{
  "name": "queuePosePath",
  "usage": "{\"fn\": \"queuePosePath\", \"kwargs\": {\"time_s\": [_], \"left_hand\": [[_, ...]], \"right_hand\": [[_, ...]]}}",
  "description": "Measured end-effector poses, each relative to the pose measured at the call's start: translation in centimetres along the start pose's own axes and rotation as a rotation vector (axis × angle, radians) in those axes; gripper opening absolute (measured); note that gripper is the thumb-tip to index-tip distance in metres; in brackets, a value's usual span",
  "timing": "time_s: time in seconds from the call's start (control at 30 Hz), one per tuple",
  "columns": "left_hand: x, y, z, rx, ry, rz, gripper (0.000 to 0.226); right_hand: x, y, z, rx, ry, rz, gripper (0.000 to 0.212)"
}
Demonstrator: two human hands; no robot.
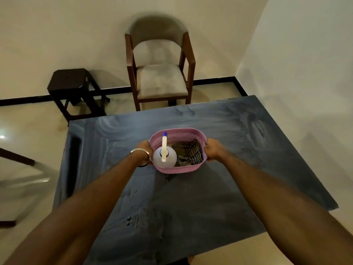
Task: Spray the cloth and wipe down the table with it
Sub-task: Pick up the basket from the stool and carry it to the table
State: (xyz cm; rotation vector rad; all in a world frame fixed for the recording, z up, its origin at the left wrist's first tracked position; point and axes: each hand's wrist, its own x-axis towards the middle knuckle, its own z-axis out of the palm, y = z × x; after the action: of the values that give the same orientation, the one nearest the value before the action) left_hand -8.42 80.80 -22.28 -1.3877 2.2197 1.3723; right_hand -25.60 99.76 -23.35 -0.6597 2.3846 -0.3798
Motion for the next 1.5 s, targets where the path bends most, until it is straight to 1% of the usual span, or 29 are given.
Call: {"fn": "queuePosePath", "kwargs": {"time_s": [0.07, 0.17, 0.23, 0.33, 0.4, 0.53, 0.7, 1.1, 1.2, 1.33, 1.37, 1.4, 1.47, 1.5], "left_hand": [[0.9, 0.1, 0.1, -0.008, 0.004, -0.002, 0.027], [2.3, 0.1, -0.2, 0.023, -0.021, -0.005, 0.030], [3.0, 0.1, -0.5, 0.037, -0.039, -0.002, 0.032], [3.6, 0.5, -0.9, 0.037, -0.026, 0.003, 0.030], [4.1, 0.8, -1.1, 0.049, -0.017, 0.003, 0.032], [5.2, 1.2, -1.3, 0.002, -0.007, -0.017, 0.029], [6.2, 1.6, -1.0, -0.029, 0.007, -0.065, 0.029], [7.0, 2.3, -0.6, 0.032, 0.048, -0.078, 0.027], [7.1, 2.3, -0.4, 0.071, 0.065, -0.064, 0.027], [7.3, 2.2, -0.4, 0.054, 0.054, -0.085, 0.031], [7.3, 2.3, -0.3, 0.026, 0.062, -0.092, 0.031], [7.1, 2.5, -0.2, -0.010, 0.078, -0.093, 0.030], [6.7, 3.0, -0.1, -0.043, 0.143, -0.073, 0.034], [6.4, 3.1, -0.1, -0.008, 0.204, -0.044, 0.037]], "right_hand": [[1.0, -0.1, -0.1, -0.009, -0.010, -0.007, 0.020], [2.4, -0.4, -0.1, -0.017, -0.016, -0.012, 0.025], [3.3, -0.6, 0.0, -0.009, -0.017, -0.002, 0.022], [4.6, -1.1, -0.2, -0.001, -0.022, -0.016, 0.019], [5.3, -1.3, -0.5, 0.009, -0.026, -0.022, 0.020], [6.9, -1.5, -1.1, 0.057, -0.051, -0.022, 0.015], [8.6, -1.8, -1.6, 0.026, -0.044, -0.064, 0.023], [10.3, -1.5, -1.8, 0.047, -0.054, -0.052, 0.024], [10.5, -1.3, -1.6, 0.006, -0.036, -0.080, 0.023], [10.6, -1.4, -1.5, -0.014, -0.036, -0.068, 0.021], [10.4, -1.4, -1.5, -0.032, -0.025, -0.064, 0.020], [10.3, -1.5, -1.5, -0.049, 0.019, -0.067, 0.023], [9.6, -1.8, -1.8, -0.057, 0.236, -0.100, 0.033], [9.3, -1.9, -2.0, -0.051, 0.367, -0.139, 0.036]]}}
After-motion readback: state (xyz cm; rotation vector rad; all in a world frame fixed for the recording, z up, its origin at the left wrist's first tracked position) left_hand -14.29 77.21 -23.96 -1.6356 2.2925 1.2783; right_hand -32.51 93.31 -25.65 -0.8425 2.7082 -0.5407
